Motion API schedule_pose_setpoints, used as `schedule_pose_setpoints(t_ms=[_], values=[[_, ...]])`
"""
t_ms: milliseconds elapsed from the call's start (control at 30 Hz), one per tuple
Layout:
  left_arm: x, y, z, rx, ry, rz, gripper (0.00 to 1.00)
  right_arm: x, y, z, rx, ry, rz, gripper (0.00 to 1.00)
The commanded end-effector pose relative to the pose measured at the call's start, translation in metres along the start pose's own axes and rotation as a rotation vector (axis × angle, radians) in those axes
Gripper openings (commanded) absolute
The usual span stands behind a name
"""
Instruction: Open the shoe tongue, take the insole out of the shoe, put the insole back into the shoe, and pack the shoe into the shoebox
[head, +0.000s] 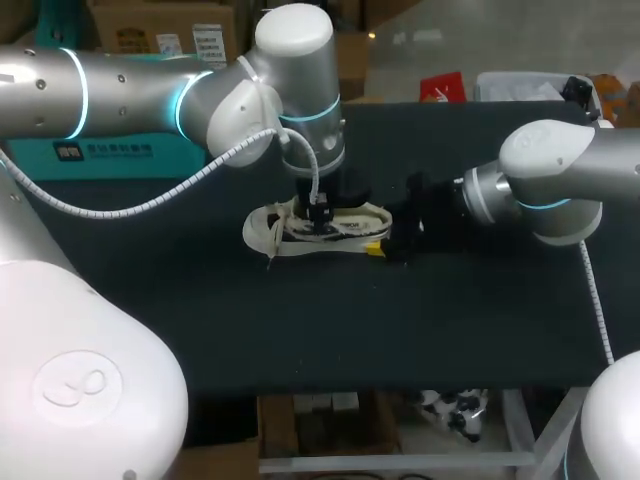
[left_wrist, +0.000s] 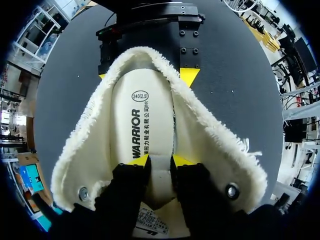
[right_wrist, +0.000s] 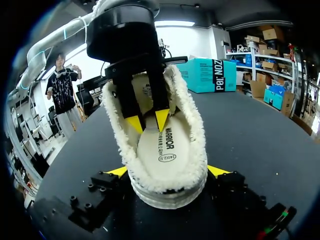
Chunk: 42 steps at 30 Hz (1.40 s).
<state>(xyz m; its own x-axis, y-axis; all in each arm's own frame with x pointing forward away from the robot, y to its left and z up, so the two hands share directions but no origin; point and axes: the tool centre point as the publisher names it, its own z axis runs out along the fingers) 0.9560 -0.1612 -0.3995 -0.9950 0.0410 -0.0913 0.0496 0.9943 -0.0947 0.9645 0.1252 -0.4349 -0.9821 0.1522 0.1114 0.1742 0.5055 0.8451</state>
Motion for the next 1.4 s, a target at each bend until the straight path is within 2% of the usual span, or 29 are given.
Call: schedule_pose_setpoints(t_ms=[33, 233, 667, 933, 1033, 1067, 1133, 1400], values=[[-0.008, 0.004, 0.075, 0.006, -0.042, -0.002, 0.31, -0.004, -0.01, 0.005, -0.002, 0.003, 0.002, 0.0], [-0.02, 0.002, 0.088, 0.006, -0.099, 0.024, 0.33, -0.004, -0.01, 0.005, -0.002, 0.003, 0.002, 0.0], [-0.048, -0.018, 0.112, -0.012, -0.191, 0.117, 0.36, -0.004, -0.01, 0.005, -0.002, 0.003, 0.002, 0.0], [-0.059, -0.023, 0.125, -0.025, -0.208, 0.154, 0.36, -0.004, -0.01, 0.005, -0.002, 0.003, 0.002, 0.0], [-0.06, -0.024, 0.131, -0.036, -0.216, 0.161, 0.31, -0.004, -0.01, 0.005, -0.002, 0.003, 0.002, 0.0], [-0.061, -0.024, 0.131, -0.037, -0.218, 0.162, 0.24, -0.004, -0.01, 0.005, -0.002, 0.003, 0.002, 0.0], [-0.062, -0.024, 0.131, -0.039, -0.233, 0.163, 0.0, -0.004, -0.01, 0.005, -0.002, 0.003, 0.002, 0.0], [-0.061, -0.027, 0.107, -0.013, -0.276, 0.16, 0.0, -0.004, -0.01, 0.005, -0.002, 0.003, 0.002, 0.0]])
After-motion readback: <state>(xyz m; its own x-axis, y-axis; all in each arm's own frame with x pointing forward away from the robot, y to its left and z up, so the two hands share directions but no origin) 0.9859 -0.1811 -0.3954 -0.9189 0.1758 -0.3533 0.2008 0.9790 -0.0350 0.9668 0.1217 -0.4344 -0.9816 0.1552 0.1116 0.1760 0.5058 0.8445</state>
